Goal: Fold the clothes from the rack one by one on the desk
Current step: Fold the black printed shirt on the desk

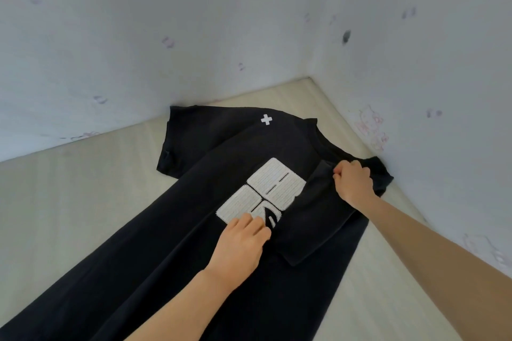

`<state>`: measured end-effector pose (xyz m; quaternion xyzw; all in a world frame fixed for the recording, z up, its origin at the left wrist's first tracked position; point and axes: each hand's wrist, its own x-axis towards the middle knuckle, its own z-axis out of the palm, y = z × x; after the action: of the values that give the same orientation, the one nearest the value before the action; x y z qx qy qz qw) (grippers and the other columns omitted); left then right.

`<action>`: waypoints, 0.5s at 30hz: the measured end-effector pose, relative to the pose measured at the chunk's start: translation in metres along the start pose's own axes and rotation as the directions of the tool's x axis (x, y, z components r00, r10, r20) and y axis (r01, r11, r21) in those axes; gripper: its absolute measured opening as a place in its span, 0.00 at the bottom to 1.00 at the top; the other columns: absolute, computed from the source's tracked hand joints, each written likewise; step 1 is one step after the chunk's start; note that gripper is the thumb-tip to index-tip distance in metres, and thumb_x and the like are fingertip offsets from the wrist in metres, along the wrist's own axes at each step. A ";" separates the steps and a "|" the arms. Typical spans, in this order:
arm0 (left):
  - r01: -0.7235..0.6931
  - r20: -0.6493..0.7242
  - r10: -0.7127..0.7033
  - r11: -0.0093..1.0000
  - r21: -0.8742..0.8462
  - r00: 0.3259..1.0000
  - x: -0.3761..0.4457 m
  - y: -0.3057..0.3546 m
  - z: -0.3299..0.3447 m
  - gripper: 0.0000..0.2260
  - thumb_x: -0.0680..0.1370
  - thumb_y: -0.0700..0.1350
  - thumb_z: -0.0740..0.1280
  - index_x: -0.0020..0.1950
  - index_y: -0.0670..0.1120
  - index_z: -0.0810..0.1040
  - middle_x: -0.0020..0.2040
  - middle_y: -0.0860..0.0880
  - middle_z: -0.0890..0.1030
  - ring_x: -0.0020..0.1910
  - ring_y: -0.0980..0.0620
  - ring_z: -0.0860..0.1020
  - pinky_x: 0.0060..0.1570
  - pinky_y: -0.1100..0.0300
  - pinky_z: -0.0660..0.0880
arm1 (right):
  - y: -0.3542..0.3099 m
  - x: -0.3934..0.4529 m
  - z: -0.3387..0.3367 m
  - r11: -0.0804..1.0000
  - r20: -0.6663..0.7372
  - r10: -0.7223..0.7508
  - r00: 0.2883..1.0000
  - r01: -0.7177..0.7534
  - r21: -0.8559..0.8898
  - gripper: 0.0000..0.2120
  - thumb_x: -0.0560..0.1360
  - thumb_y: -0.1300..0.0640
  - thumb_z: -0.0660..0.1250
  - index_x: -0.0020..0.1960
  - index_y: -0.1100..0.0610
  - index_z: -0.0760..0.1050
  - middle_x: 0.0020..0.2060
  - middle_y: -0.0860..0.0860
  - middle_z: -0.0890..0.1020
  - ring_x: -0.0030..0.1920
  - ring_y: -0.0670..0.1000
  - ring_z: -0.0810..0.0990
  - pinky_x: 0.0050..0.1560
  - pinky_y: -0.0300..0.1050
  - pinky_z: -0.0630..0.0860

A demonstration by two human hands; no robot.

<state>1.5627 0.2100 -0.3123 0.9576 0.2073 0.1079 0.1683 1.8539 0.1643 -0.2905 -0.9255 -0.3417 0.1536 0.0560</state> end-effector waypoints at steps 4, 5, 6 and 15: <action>0.086 -0.048 -0.091 0.991 -0.100 0.995 0.013 -0.019 -0.027 0.10 0.72 0.43 0.63 0.47 0.51 0.83 0.44 0.57 0.78 0.42 0.56 0.74 0.39 0.59 0.76 | -0.028 0.017 -0.023 0.980 -0.100 -0.103 0.990 0.118 0.162 0.10 0.73 0.67 0.61 0.53 0.57 0.74 0.47 0.55 0.76 0.49 0.58 0.76 0.54 0.55 0.74; 0.166 -0.099 -0.180 0.978 -0.129 0.979 0.017 -0.027 -0.035 0.11 0.73 0.40 0.63 0.49 0.49 0.83 0.45 0.56 0.78 0.43 0.56 0.74 0.41 0.59 0.76 | -0.037 0.024 -0.029 0.973 -0.101 -0.144 0.984 0.160 0.168 0.10 0.74 0.68 0.61 0.52 0.59 0.75 0.47 0.56 0.78 0.49 0.58 0.77 0.56 0.55 0.73; 0.257 -0.142 -0.279 0.954 -0.156 0.950 0.023 -0.040 -0.044 0.10 0.73 0.38 0.65 0.50 0.48 0.83 0.46 0.55 0.78 0.44 0.55 0.75 0.44 0.58 0.76 | -0.049 0.032 -0.034 0.968 -0.085 -0.179 0.980 0.191 0.164 0.11 0.75 0.68 0.60 0.53 0.60 0.77 0.48 0.56 0.79 0.50 0.57 0.77 0.60 0.55 0.71; 0.722 -0.055 -0.749 0.653 -0.231 0.660 0.024 -0.115 -0.076 0.06 0.81 0.43 0.60 0.48 0.45 0.75 0.41 0.50 0.76 0.37 0.55 0.74 0.36 0.63 0.67 | -0.148 0.089 -0.037 0.943 0.051 -0.274 0.960 0.258 0.209 0.17 0.82 0.57 0.55 0.62 0.67 0.74 0.58 0.61 0.79 0.59 0.60 0.77 0.61 0.51 0.72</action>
<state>1.5213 0.3395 -0.2810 0.7597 0.5785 0.1188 0.2720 1.8393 0.3345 -0.2466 -0.8535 -0.4485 0.2148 0.1555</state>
